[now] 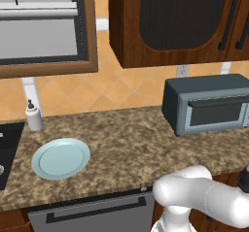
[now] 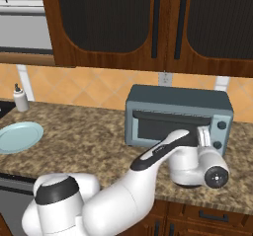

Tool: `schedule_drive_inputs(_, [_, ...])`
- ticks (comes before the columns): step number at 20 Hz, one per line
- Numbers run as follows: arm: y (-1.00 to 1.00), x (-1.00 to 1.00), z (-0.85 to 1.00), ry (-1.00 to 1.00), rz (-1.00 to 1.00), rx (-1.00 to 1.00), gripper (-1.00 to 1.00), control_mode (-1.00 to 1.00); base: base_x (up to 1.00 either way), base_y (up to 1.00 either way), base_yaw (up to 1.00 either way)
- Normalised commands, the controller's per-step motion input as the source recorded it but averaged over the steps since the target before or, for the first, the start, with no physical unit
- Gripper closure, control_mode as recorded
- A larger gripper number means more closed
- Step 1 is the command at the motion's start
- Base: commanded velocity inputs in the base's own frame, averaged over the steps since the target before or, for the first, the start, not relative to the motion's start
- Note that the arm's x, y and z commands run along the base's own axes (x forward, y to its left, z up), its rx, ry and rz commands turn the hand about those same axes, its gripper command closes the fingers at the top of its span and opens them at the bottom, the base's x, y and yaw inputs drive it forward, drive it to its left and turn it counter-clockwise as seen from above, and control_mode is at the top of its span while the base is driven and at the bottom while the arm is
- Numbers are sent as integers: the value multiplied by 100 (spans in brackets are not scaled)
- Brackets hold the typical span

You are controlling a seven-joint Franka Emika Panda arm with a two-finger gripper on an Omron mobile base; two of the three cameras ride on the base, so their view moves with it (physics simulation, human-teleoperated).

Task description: Pick up the kebab skewer and baguette bread, and place them inside the toaster oven. Close the toaster oven door and start by setting the timer.

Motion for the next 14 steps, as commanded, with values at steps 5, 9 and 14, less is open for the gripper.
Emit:
schedule_drive_inputs(5, [-9,5,-7,-9,0,0,-100,-100,0,0,0])
schedule_drive_inputs(9, [-10,3,-5,-12,0,0,-100,-100,0,0,0])
schedule_drive_inputs(14, [-6,8,0,-10,0,0,-100,-100,0,0,0])
